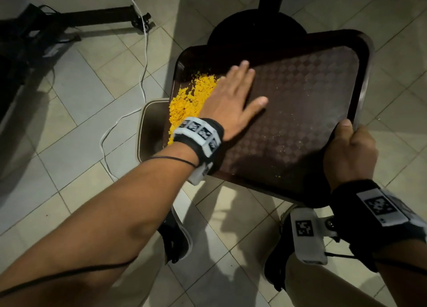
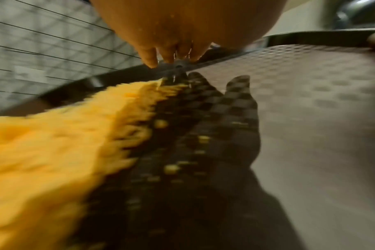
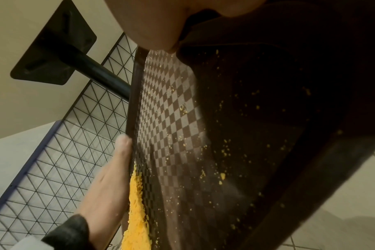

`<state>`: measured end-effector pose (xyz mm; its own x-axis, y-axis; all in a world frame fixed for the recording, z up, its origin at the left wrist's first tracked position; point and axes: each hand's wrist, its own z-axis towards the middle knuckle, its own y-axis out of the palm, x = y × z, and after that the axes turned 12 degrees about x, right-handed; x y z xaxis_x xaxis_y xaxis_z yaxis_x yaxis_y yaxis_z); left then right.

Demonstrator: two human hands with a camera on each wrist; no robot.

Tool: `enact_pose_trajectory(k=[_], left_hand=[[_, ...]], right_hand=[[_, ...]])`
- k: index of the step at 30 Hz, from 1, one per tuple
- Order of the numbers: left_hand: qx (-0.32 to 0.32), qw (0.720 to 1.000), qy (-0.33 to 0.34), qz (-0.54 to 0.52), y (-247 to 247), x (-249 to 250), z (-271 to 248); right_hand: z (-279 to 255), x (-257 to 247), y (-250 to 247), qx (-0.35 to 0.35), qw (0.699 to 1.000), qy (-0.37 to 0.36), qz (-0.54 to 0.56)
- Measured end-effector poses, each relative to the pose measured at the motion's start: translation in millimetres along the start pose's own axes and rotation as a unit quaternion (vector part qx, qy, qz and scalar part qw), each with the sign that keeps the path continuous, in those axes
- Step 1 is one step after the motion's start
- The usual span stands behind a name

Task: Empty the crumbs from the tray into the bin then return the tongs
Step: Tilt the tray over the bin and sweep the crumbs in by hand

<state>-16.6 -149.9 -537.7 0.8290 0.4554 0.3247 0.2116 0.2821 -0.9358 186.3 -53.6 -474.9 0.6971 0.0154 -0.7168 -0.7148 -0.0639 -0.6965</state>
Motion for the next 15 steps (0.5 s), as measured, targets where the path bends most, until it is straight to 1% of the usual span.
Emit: enact_pose_trajectory(k=[2, 4, 6, 9, 12, 15], left_hand=[[-0.021, 0.999, 0.039, 0.01, 12.0, 22.2, -2.3], [-0.023, 0.999, 0.028, 0.012, 18.9, 25.9, -2.2], [-0.022, 0.999, -0.02, 0.01, 19.3, 13.5, 3.7], [-0.034, 0.994, -0.095, 0.034, 13.0, -18.6, 15.9], [-0.059, 0.986, -0.146, 0.054, 4.0, -53.0, 24.9], [-0.09, 0.976, -0.183, 0.08, -4.4, -82.5, 22.7]], right_hand=[[0.3, -0.7, -0.2, 0.002, 1.0, -0.005, -0.001], [-0.1, 0.2, -0.9, 0.005, 1.0, -0.012, -0.007], [0.4, 1.7, -1.8, 0.01, 1.0, -0.019, -0.012], [1.5, 2.0, -2.3, 0.016, 0.999, -0.033, -0.019], [1.6, 1.2, -1.4, 0.021, 0.999, -0.044, -0.022], [1.7, 2.0, -0.2, 0.024, 0.999, -0.037, -0.026]])
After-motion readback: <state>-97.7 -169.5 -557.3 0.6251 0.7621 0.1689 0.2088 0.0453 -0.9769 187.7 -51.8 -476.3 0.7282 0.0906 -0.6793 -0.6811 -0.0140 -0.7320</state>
